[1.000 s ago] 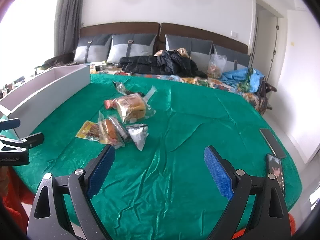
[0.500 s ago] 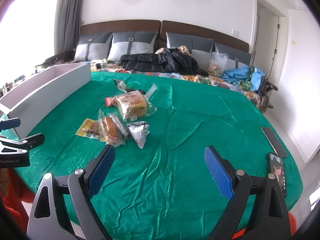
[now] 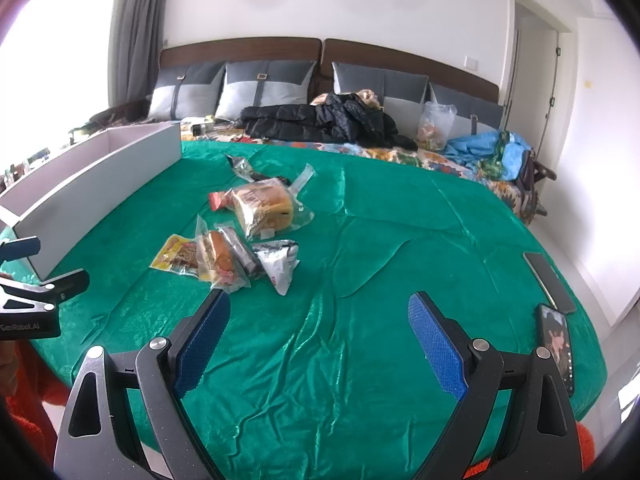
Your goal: Organize snacks
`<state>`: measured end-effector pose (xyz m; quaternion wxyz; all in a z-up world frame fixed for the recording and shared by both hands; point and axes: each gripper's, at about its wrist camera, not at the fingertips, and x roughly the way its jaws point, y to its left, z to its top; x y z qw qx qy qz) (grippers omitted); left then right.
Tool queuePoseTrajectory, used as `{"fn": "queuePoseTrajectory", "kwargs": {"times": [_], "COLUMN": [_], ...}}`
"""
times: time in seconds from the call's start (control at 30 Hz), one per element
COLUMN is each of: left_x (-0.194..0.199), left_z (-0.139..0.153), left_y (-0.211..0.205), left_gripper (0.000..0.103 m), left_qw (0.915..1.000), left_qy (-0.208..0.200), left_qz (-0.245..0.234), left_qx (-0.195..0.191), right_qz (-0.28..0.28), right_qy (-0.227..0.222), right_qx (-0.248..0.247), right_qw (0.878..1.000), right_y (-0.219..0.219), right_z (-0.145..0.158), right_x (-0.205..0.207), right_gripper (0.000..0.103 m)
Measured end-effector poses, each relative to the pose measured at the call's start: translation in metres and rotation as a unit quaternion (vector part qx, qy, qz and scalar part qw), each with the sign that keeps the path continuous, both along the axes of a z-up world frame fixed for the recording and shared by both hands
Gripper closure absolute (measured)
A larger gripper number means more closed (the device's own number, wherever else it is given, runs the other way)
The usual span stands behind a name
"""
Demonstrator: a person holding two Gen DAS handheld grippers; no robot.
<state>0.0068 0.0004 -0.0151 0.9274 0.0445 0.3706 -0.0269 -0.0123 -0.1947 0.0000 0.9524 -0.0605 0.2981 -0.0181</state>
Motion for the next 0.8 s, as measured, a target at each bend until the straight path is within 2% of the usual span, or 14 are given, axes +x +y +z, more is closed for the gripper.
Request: {"fn": "queuePoseTrajectory", "kwargs": {"times": [0.8], "left_x": [-0.0007], "left_z": [-0.0002], "left_y": [0.0008], "left_gripper": [0.000], "left_qw": [1.0000], "left_qy": [0.001], "left_qz": [-0.001], "left_qx": [0.003], "right_qz": [0.007], "right_qy": [0.009], "right_qx": [-0.007], "right_qw": [1.000], "right_y": [0.0033], "right_z": [-0.0051], "right_x": [0.0042], "right_gripper": [0.010]}}
